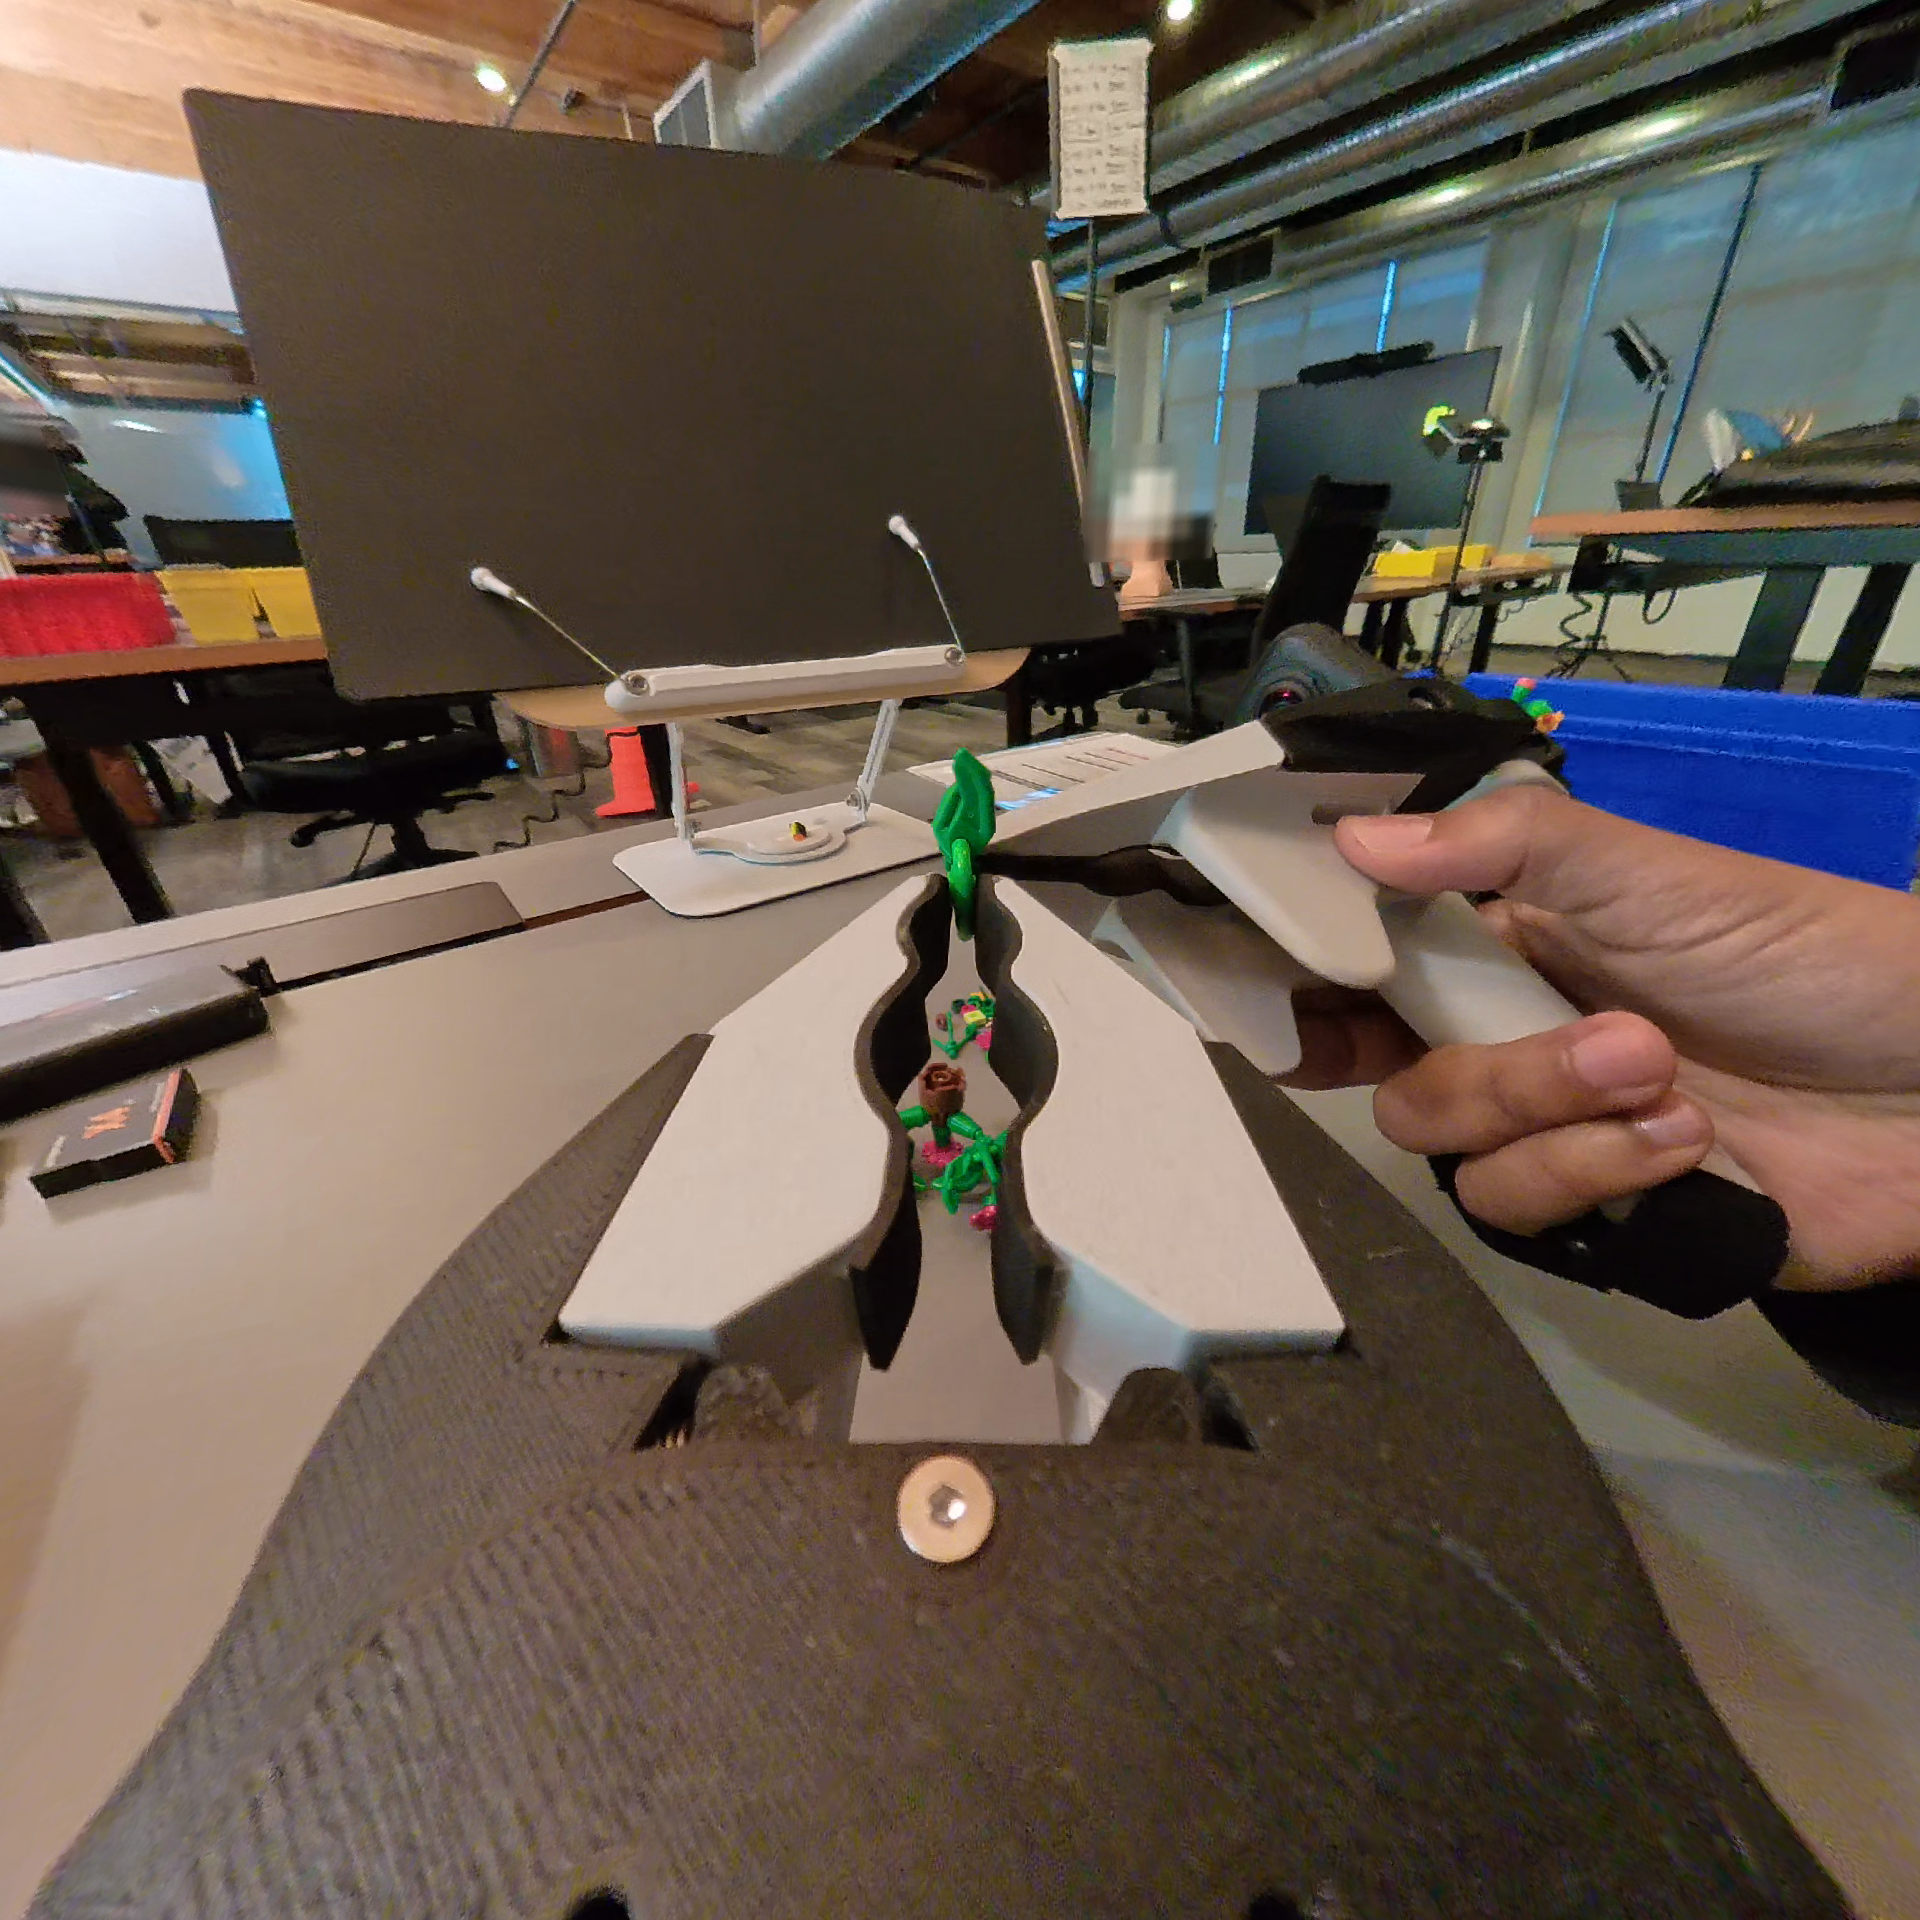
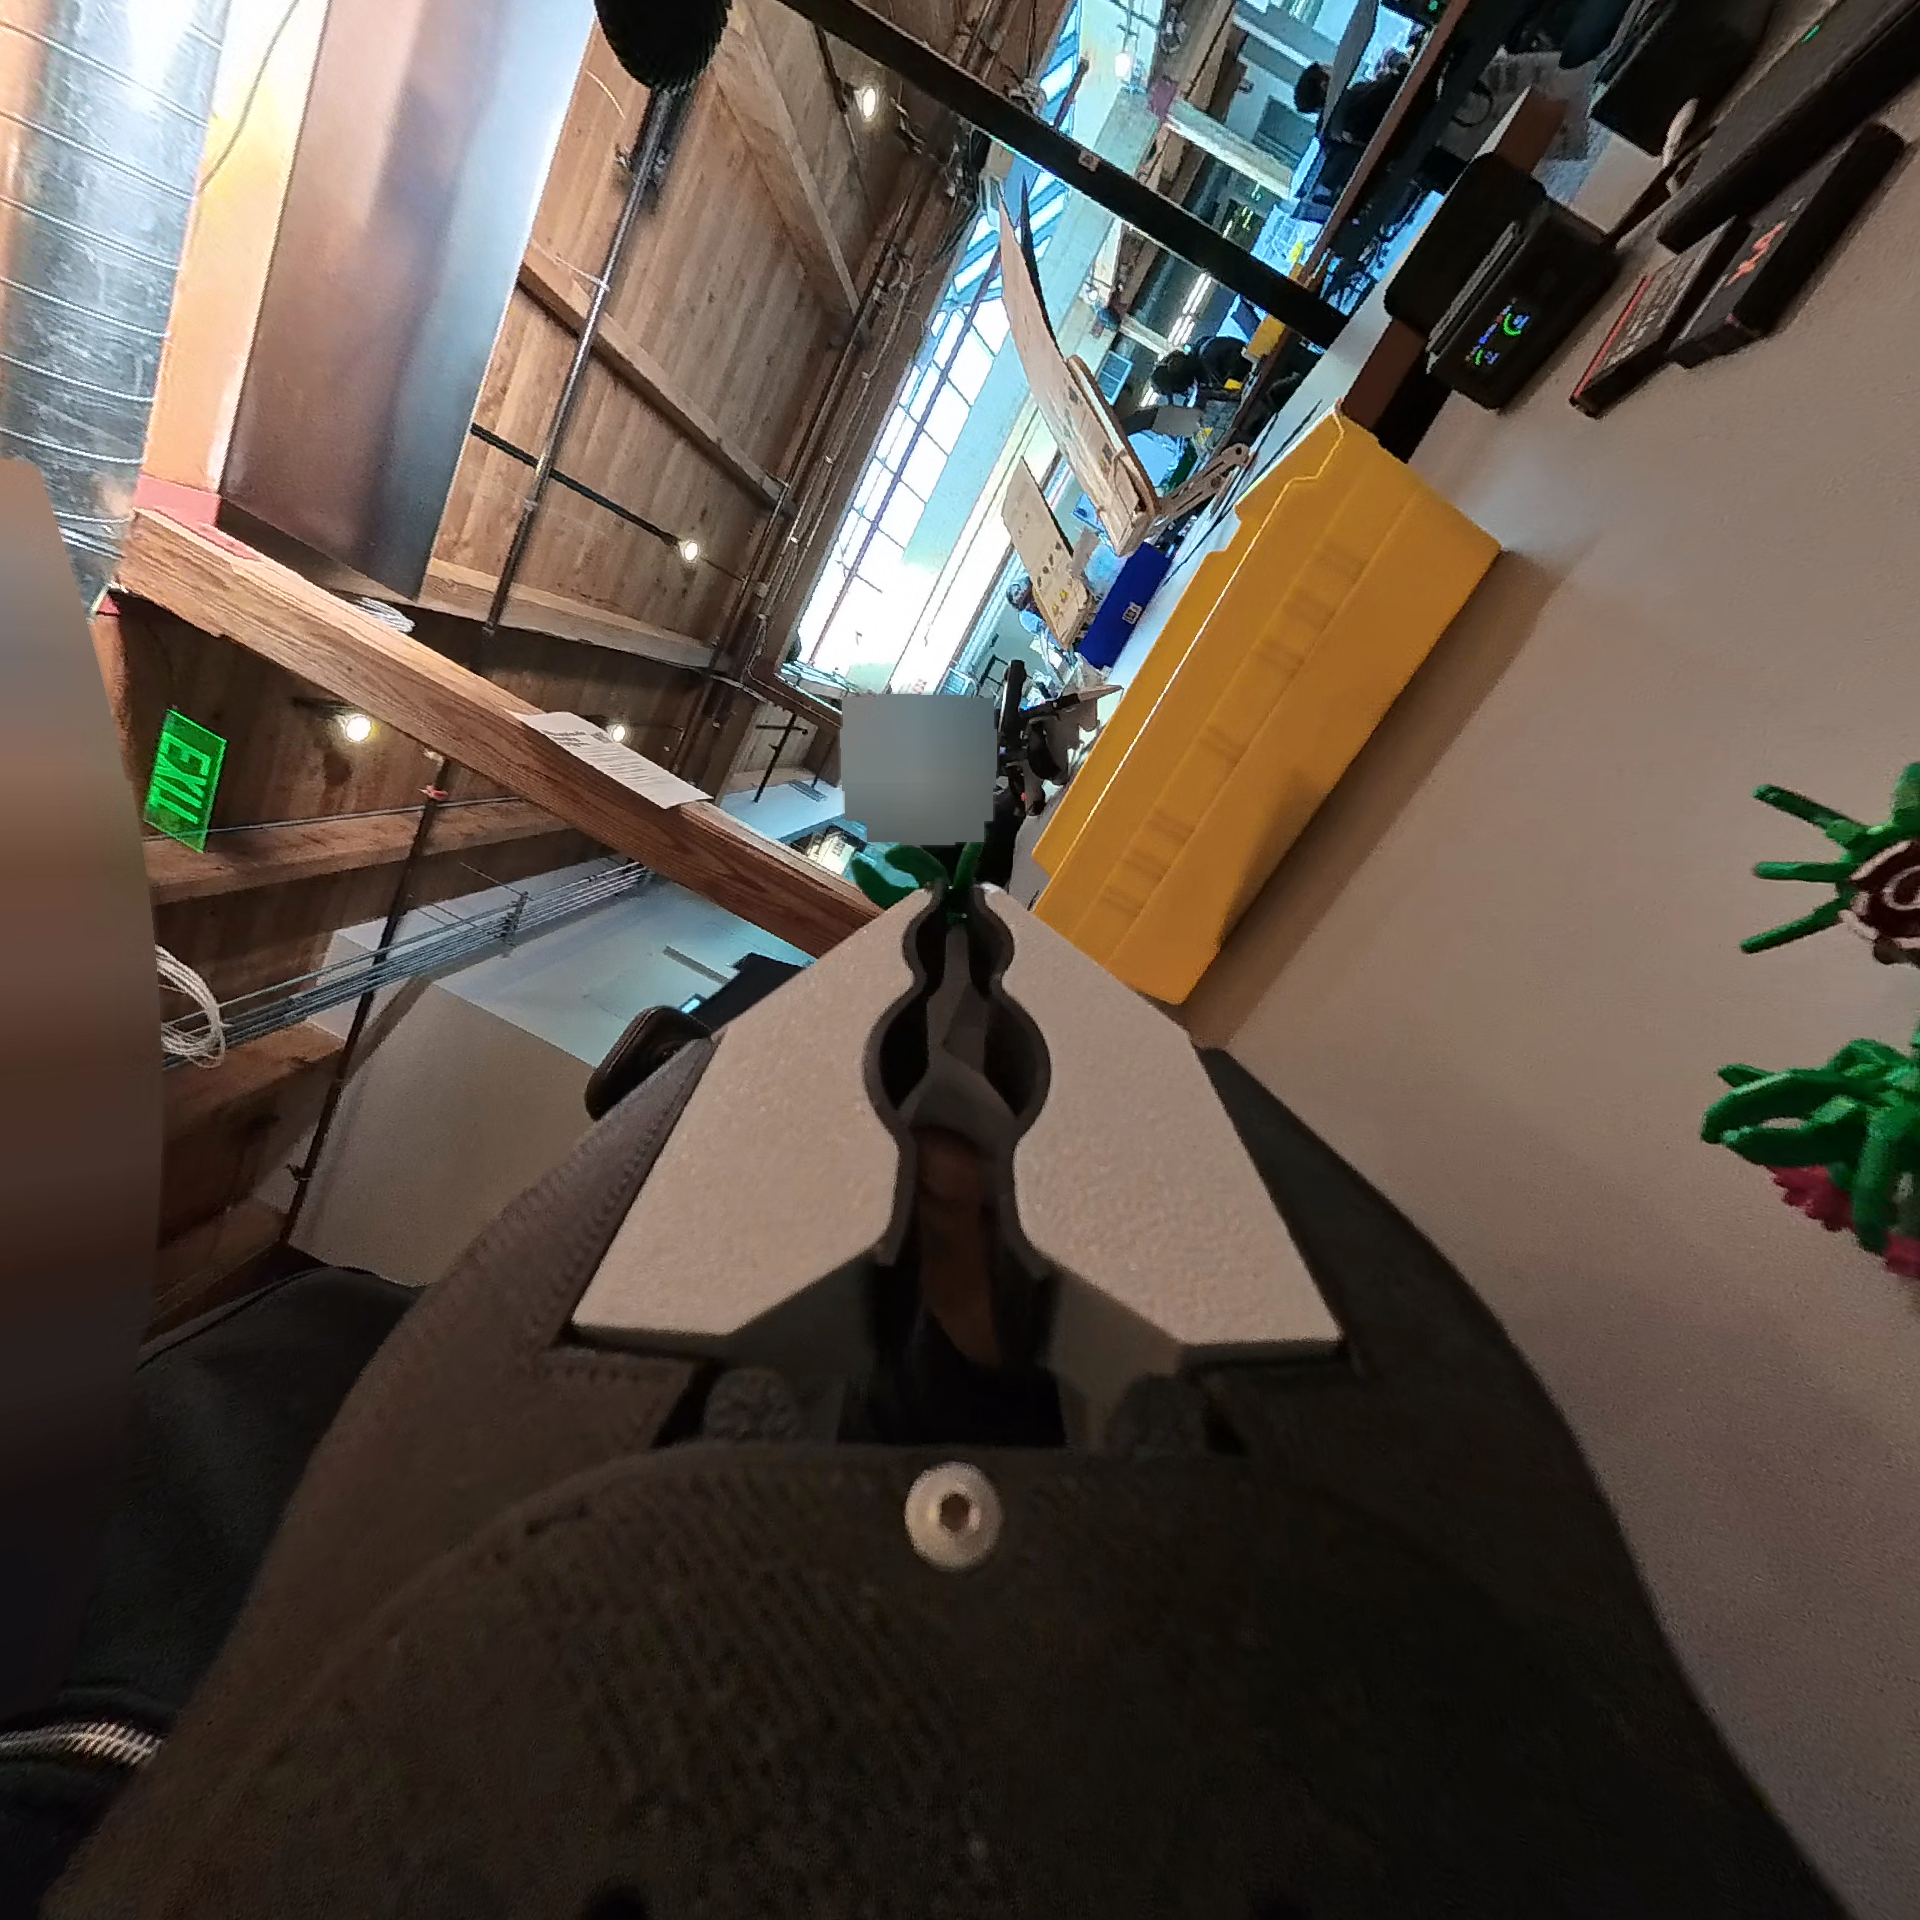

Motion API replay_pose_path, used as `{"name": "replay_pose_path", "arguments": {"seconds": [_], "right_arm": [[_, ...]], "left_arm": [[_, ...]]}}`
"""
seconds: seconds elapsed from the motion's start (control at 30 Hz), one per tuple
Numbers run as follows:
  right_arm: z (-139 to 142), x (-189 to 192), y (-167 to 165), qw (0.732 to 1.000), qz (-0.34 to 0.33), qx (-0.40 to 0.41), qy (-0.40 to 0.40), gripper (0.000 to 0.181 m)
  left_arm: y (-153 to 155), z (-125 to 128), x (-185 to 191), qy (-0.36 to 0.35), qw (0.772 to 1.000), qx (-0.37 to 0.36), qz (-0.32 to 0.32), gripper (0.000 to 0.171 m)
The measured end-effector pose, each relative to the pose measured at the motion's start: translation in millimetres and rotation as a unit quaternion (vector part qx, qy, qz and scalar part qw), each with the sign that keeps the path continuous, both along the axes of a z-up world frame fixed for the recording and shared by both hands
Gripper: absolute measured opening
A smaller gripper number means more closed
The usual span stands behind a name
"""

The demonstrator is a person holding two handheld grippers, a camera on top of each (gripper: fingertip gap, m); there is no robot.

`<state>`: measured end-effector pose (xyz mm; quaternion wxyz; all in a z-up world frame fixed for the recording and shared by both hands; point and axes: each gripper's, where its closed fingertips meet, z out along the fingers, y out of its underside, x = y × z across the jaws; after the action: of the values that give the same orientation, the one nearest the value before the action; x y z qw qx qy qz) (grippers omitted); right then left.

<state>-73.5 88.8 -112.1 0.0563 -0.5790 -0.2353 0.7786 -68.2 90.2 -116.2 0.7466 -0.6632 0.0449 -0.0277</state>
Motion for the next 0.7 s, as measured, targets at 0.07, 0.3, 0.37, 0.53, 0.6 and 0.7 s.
{"name": "replay_pose_path", "arguments": {"seconds": [0.07, 0.3, 0.37, 0.53, 0.6, 0.7], "right_arm": [[1.0, 0.6, 1.1, 1.0, -0.002, -0.005, 0.005, 0.001], [2.2, 6.8, 6.0, 1.0, -0.011, -0.003, 0.002, 0.002], [-0.1, 6.9, 3.8, 1.0, -0.005, -0.001, -0.008, 0.005], [0.9, 6.2, 2.8, 1.0, -0.005, -0.01, -0.005, 0.001], [2.1, 6.8, 2.4, 1.0, -0.006, -0.011, -0.001, 0.0], [6.7, 9.9, 5.0, 1.0, -0.012, -0.007, 0.017, 0.0]], "left_arm": [[-0.2, -0.1, 1.3, 0.023, 1.0, 0.0, 0.004, 0.0], [-0.6, -1.1, 14.8, 0.084, 0.996, 0.002, 0.015, 0.0], [0.0, -1.5, 13.4, 0.088, 0.996, 0.002, 0.023, 0.0], [-0.3, -1.7, 12.5, 0.094, 0.995, 0.004, 0.031, 0.0], [-0.4, -1.3, 13.1, 0.094, 0.995, 0.004, 0.028, 0.0], [1.0, 2.0, 17.3, 0.092, 0.995, -0.001, 0.025, 0.0]]}}
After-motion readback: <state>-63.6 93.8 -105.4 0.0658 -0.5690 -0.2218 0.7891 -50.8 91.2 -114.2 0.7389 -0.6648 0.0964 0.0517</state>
